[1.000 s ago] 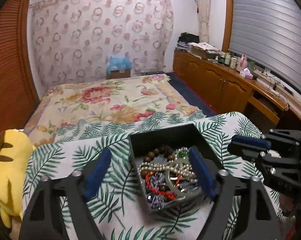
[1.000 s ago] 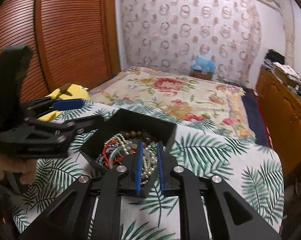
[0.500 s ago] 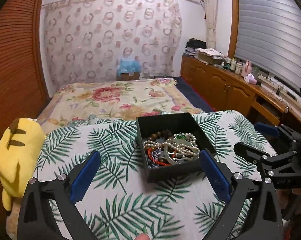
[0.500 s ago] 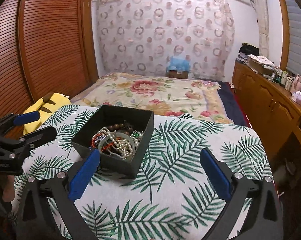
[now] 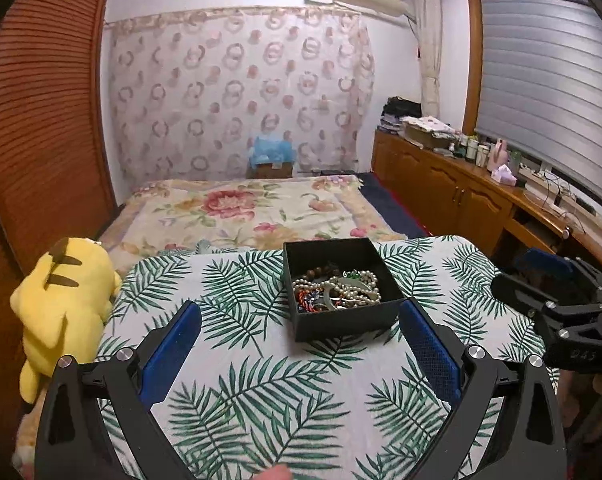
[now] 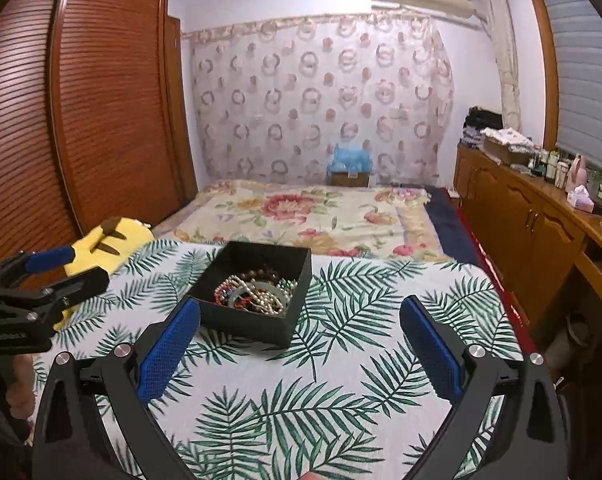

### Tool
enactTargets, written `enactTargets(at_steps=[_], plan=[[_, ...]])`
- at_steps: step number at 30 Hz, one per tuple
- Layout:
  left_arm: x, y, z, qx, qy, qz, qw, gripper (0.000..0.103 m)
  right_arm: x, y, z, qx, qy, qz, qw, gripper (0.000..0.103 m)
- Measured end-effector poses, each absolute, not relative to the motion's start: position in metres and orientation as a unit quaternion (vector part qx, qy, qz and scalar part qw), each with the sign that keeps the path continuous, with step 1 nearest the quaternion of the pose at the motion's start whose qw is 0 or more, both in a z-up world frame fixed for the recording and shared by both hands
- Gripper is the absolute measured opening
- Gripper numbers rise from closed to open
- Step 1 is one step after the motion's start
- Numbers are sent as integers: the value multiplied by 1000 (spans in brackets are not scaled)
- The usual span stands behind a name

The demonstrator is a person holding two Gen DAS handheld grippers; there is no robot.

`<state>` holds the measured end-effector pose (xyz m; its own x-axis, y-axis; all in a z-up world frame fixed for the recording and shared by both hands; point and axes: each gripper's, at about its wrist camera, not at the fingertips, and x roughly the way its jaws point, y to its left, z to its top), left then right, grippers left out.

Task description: Organize jewelry

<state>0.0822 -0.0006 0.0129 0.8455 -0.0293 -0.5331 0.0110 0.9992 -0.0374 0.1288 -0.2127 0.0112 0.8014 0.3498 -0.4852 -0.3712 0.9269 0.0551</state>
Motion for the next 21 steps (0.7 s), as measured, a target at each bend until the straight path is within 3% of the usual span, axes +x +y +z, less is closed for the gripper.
enactTargets(at_steps=[21], plan=[[34,6,29,-15,244,19,969,95,86,-222,30,-20,211,178,961,101]])
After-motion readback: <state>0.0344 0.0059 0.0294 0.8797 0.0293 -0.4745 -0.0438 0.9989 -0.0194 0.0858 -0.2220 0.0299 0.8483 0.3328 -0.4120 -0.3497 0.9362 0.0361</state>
